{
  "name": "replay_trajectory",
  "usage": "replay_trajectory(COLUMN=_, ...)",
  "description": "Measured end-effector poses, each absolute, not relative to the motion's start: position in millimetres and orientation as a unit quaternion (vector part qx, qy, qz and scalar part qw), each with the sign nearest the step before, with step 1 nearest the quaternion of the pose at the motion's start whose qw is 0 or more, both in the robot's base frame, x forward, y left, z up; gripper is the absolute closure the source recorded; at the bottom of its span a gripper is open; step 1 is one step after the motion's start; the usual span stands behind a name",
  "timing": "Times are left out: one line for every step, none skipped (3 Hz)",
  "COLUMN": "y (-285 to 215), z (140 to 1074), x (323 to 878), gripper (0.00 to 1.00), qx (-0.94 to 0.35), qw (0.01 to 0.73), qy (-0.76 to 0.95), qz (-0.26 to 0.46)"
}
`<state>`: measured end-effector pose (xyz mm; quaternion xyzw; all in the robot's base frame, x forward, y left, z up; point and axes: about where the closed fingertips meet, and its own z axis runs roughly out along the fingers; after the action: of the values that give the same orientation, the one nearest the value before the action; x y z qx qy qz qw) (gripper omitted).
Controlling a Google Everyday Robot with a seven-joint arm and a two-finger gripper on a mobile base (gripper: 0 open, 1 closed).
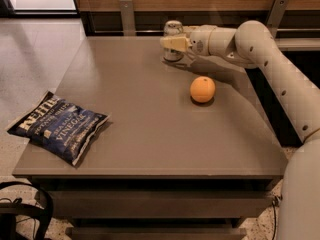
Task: Move 7up can near blue chip bag
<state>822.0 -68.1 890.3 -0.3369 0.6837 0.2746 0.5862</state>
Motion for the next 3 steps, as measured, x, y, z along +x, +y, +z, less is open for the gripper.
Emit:
replay_trajectory(y=-65.0, z=889.5, x=822.1, gripper=0.6, qx=-0.338, qw=0.585, qy=0.683, qz=0.276)
replay_trajectory(y=-61.5, z=888.6, x=822.2, gripper=0.84, qx=-0.339, qw=0.584, qy=0.683, qz=0.278)
replay_trajectory(y=-58.0, z=887.7, x=822.3, gripper=1.0, qx=-0.34, qw=0.583, qy=0.682, qz=0.28)
